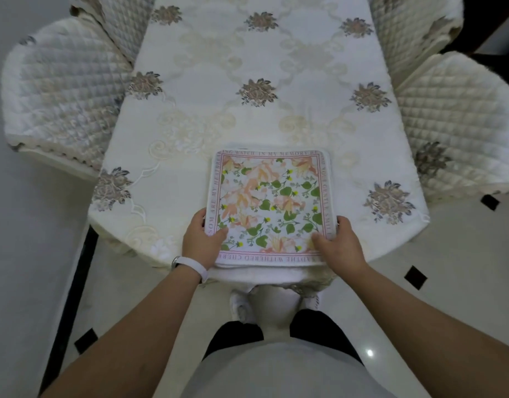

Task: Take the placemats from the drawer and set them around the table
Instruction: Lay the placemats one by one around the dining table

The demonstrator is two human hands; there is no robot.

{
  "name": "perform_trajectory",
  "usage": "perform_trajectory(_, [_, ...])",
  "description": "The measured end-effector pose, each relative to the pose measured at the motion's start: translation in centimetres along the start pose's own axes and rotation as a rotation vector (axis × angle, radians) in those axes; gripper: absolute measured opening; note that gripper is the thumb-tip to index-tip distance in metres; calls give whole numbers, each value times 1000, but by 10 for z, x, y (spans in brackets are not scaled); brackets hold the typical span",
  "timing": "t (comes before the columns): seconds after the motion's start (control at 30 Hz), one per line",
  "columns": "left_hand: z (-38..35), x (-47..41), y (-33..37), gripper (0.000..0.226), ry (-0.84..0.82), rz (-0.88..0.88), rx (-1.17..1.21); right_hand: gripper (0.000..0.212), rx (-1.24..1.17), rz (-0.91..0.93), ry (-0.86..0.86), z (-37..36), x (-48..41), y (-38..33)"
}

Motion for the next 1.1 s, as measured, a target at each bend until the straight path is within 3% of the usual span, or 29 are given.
perform_trajectory(0.17, [1,-19,3,39,-67,-29,-39,49,111,-48,2,3,-10,8])
perform_trajectory(0.3, [5,-33,2,34,-95,94,16,72,160,-65,5,7,-19,9])
perform_trajectory(0.6, [7,-46,16,26,-104,70,-42,47,170,-64,54,5,-30,-22])
perform_trajectory(0.77, [5,-42,27,30,-75,13,-48,22,4,-91,54,13,-43,-22])
perform_trajectory(1.0, [-2,-41,25,39,-63,40,8,34,-50,-80,-79,11,-51,-27])
perform_trajectory(1.1, [-6,-40,23,37,-72,51,17,53,-108,-51,-105,6,-49,-30])
Point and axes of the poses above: each hand's wrist, its own x-axis away from the middle knuckle, its own z-axis out of the back of the hand, y = z × x, the point moved 10 cm from there along -x, towards the middle knuckle, and after that the axes turned 10 degrees about -z, right-handed, at the moved point
